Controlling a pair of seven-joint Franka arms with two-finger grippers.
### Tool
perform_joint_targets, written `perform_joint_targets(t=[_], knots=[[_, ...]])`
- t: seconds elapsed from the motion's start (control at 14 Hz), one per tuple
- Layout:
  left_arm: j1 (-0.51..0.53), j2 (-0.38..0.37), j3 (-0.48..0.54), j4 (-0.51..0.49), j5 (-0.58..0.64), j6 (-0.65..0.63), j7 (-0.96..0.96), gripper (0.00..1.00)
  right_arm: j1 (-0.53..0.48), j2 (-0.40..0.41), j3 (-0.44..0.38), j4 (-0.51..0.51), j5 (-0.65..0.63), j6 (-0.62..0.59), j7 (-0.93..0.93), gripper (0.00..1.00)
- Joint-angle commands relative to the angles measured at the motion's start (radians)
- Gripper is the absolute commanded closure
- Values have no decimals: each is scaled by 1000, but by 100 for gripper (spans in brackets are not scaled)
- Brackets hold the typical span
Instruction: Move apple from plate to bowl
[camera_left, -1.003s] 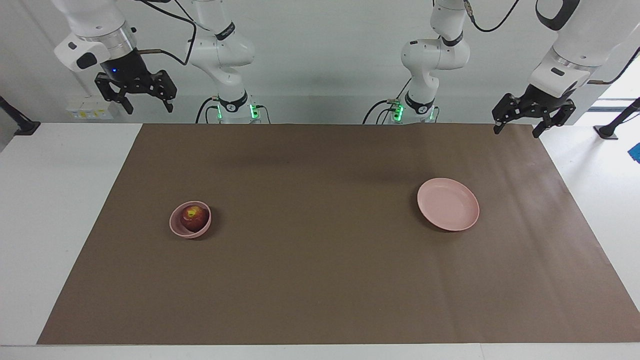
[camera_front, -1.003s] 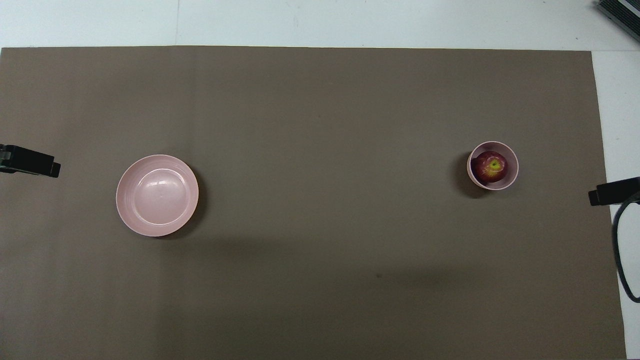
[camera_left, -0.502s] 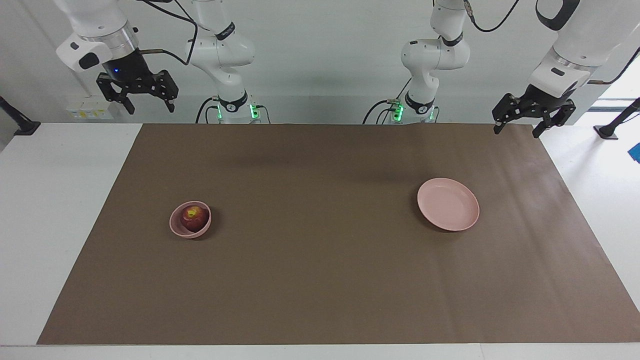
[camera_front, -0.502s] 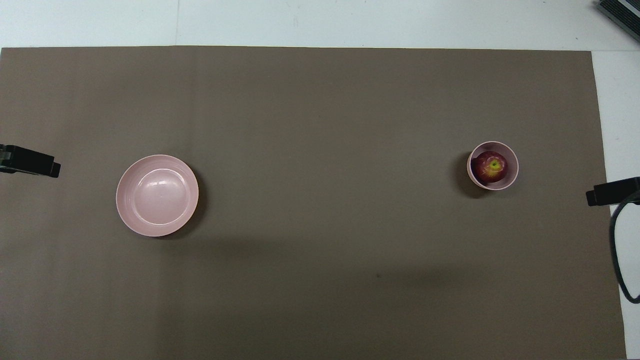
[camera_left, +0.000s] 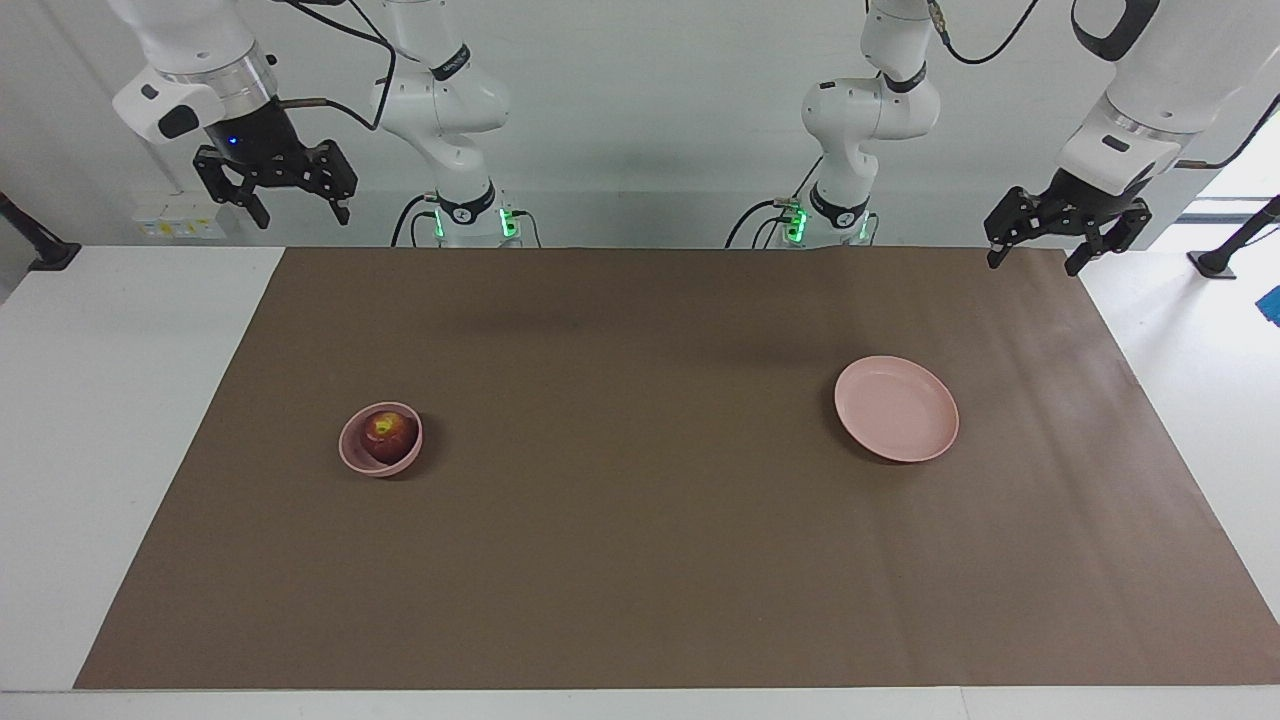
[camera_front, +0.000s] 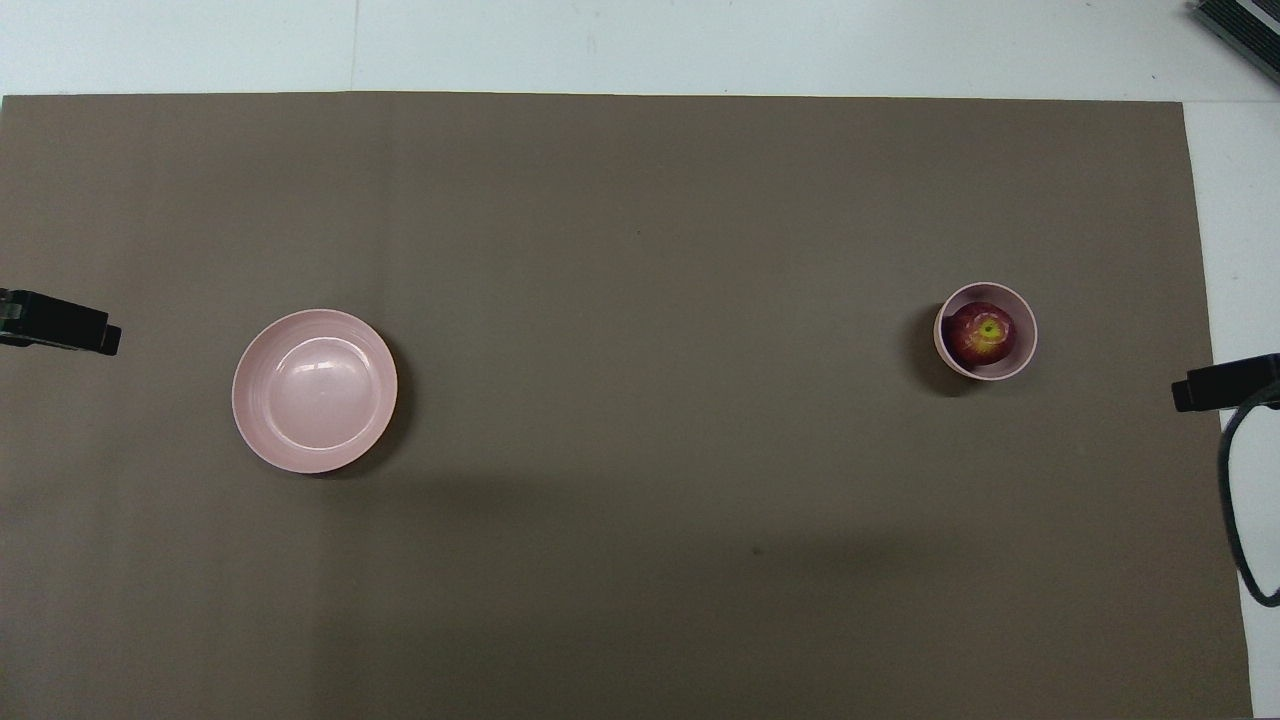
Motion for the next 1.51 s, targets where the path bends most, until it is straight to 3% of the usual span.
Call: perform_joint_targets(t=[0.0, 1.43], knots=[[-5, -6, 4, 4, 9, -1, 3, 0, -7, 2, 7, 5, 23, 8, 22, 0], [-3, -9, 23, 7, 12, 5, 5, 0, -7, 2, 7, 4, 23, 8, 22, 0]])
